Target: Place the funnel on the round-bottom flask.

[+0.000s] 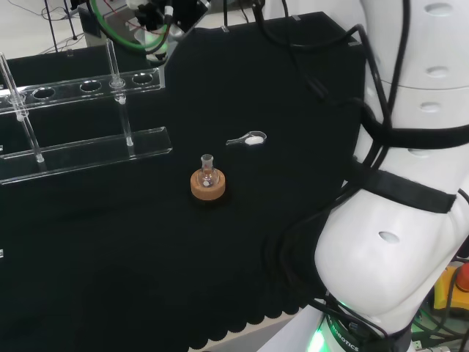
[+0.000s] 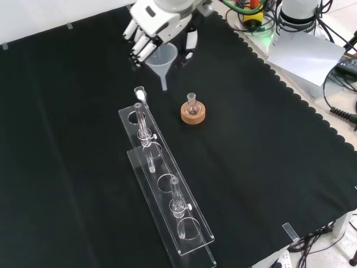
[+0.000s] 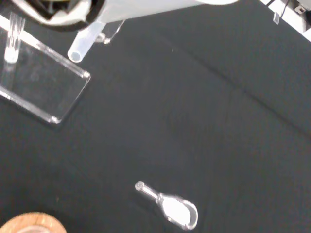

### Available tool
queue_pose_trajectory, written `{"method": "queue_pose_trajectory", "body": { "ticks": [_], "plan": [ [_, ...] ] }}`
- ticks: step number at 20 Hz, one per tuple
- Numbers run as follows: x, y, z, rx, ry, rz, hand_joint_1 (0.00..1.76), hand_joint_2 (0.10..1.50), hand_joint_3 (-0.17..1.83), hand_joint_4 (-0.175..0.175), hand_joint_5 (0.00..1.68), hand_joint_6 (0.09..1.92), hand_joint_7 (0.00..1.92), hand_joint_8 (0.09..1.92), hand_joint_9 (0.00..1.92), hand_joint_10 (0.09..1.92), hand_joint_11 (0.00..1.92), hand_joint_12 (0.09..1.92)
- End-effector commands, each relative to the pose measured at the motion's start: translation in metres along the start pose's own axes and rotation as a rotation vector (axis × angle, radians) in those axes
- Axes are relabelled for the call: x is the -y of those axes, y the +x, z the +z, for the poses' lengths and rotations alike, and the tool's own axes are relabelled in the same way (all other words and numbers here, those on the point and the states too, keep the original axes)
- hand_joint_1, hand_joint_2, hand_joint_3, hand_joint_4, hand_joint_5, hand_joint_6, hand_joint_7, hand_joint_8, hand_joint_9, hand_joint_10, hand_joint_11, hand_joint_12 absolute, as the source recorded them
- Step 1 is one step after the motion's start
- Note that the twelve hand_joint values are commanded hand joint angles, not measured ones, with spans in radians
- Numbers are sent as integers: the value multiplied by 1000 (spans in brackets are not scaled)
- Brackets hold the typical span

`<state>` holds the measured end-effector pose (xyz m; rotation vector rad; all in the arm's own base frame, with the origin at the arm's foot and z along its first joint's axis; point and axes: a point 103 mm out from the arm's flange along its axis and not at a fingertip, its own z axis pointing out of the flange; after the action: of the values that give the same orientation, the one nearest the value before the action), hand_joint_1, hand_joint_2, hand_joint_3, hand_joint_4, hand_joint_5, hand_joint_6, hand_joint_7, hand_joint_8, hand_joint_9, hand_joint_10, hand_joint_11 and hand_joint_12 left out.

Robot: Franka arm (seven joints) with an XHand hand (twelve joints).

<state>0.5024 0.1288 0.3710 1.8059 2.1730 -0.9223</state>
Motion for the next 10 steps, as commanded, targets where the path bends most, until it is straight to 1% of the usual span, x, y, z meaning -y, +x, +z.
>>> {"method": "queue_pose_trajectory", "body": {
  "ticks": [1, 7, 10],
  "plan": [
    [43, 19, 14, 5, 7, 29, 954, 652, 742, -25, 695, 840, 732, 725, 1032, 545, 643, 1212],
    [64, 30, 33, 15, 26, 49, 954, 651, 746, -25, 694, 846, 731, 727, 1032, 548, 644, 1211],
    [67, 35, 47, 31, 46, 51, 954, 650, 748, -25, 693, 848, 731, 728, 1032, 549, 645, 1211]
  ]
}}
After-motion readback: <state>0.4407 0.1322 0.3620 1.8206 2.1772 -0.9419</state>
